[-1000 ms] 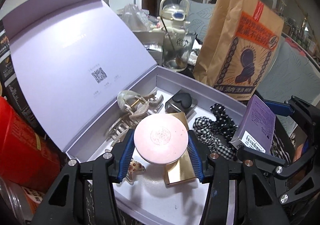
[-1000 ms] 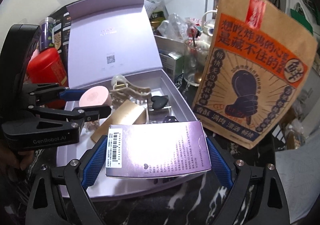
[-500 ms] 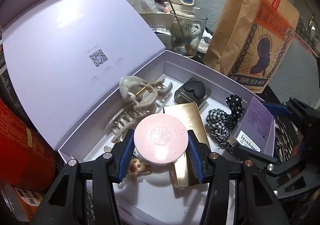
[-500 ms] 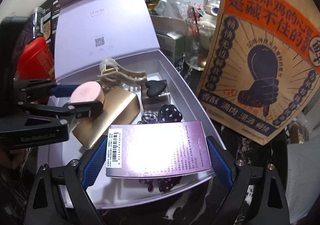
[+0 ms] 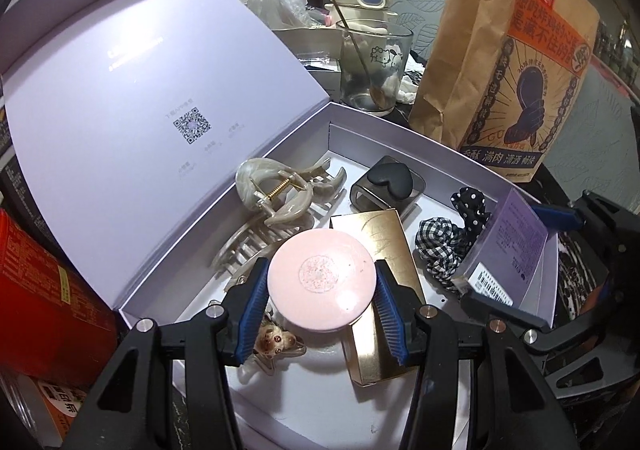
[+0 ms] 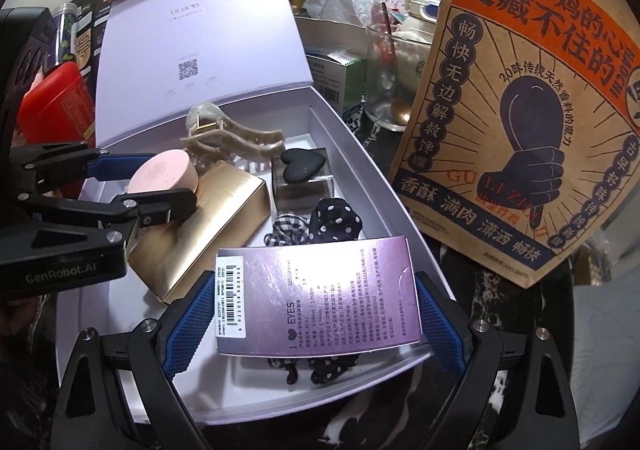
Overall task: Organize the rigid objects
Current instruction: 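Lower the compact into the box with the left tool while the right tool lowers the card, then open the left tool releasing the compact while the right tool releases the card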
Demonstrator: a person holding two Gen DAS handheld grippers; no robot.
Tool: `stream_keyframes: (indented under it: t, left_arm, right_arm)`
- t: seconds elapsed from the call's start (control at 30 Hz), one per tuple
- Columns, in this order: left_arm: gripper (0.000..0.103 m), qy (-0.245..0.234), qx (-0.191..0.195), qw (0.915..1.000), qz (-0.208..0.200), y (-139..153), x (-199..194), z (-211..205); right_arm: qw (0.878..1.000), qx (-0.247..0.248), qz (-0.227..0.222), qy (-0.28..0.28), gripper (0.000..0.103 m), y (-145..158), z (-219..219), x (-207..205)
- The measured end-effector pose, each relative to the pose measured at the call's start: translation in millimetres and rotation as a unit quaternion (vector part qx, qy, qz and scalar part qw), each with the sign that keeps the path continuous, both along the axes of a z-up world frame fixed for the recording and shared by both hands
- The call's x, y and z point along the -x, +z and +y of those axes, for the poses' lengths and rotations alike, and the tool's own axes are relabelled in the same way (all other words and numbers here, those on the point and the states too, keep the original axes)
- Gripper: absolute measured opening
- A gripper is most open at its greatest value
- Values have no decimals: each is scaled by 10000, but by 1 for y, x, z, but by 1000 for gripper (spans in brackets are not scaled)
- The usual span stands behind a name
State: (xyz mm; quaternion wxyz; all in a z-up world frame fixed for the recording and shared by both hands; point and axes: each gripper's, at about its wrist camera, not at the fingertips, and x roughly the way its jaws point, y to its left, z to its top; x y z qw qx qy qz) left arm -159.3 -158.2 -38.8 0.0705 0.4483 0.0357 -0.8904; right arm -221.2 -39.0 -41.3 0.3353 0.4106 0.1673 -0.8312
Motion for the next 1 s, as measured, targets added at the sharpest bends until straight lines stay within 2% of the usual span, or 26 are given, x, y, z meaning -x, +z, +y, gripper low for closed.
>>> stream_keyframes:
  t: [0.17, 0.3, 0.57, 0.63, 0.7, 0.77, 0.8, 1.0]
  left_arm:
    - [51, -75, -28, 10000, -1, 0, 0, 4]
    - [51, -240, -31, 9997, 38, 0, -1, 9]
    - [53, -129, -80, 9998, -104, 3, -3, 7]
    - [57, -100, -77, 9999, -60, 5, -6, 8]
    - [80, -66, -35, 10000, -6, 9, -9, 9]
    - [90, -73, -41, 9999, 55, 12, -10, 11]
    - [93, -80, -63, 9999, 86, 15, -14, 12]
    - [94, -27, -21, 9997, 234, 34, -25, 14]
  right_arm:
    - [9999, 76, 16, -90, 95, 5, 7, 0]
    - [9999, -54, 75, -40, 102, 8, 7, -6]
    - [9996, -82, 215, -175, 102, 20, 15, -14]
    - [9995, -32, 225, -214, 102, 23, 21, -16]
    - [9994, 7, 248, -232, 102, 27, 23, -18]
    - [9992, -9, 302, -267, 102, 31, 25, -21]
    - [9990, -15, 347, -295, 102, 33, 25, -21]
    - [9972, 74, 620, -422, 102, 55, 32, -31]
